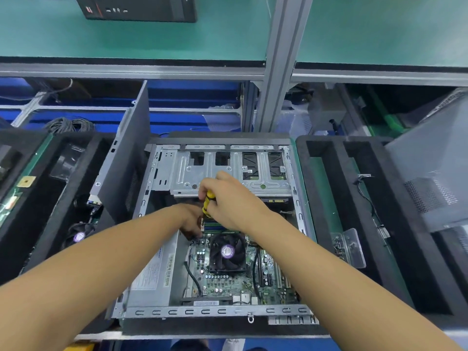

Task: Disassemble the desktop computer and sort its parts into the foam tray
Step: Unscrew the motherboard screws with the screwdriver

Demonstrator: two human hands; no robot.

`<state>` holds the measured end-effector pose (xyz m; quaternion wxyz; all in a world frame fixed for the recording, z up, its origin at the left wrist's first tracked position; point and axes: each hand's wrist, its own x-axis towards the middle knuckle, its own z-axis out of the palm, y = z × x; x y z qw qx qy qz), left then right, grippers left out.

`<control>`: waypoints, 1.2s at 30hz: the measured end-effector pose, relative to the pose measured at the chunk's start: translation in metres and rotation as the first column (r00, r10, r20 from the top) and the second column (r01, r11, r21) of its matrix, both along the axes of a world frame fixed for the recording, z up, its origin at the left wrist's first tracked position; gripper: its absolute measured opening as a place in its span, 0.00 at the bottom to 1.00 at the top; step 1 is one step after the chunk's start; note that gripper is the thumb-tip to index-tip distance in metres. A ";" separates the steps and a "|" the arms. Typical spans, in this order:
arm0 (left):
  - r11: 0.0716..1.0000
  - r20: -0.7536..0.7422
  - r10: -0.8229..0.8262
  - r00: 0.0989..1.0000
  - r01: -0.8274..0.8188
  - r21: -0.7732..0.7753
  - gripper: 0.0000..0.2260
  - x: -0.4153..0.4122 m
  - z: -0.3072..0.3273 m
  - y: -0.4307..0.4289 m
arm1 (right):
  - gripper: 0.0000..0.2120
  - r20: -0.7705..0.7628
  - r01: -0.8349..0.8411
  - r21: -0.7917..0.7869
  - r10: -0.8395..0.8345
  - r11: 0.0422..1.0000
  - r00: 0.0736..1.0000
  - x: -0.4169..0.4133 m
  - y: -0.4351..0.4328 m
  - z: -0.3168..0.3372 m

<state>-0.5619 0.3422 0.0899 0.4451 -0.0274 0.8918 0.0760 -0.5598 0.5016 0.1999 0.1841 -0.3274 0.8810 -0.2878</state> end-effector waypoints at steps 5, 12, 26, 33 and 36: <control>0.992 0.031 0.119 0.992 -0.120 0.044 0.09 0.002 -0.004 0.001 | 0.11 0.004 0.002 -0.014 -0.002 1.000 1.000 0.000 -0.002 0.002; 0.999 -0.015 -0.027 1.000 0.026 -0.040 0.14 0.002 0.002 -0.004 | 0.12 0.001 0.009 -0.022 -0.009 1.000 1.000 -0.003 0.004 0.003; 0.669 0.148 0.194 0.970 -0.241 0.703 0.05 0.015 0.063 -0.014 | 0.13 -0.114 0.118 0.006 -0.116 0.993 0.987 -0.010 0.015 0.017; 0.400 0.251 0.247 0.936 -0.334 0.853 0.07 0.000 0.098 0.029 | 0.15 -0.098 0.398 -0.253 -0.432 0.882 0.896 -0.021 0.064 0.048; 0.265 0.267 0.234 0.935 -0.326 0.908 0.08 -0.019 0.121 0.067 | 0.08 0.165 0.551 -0.473 -0.545 0.688 0.822 -0.030 0.101 0.066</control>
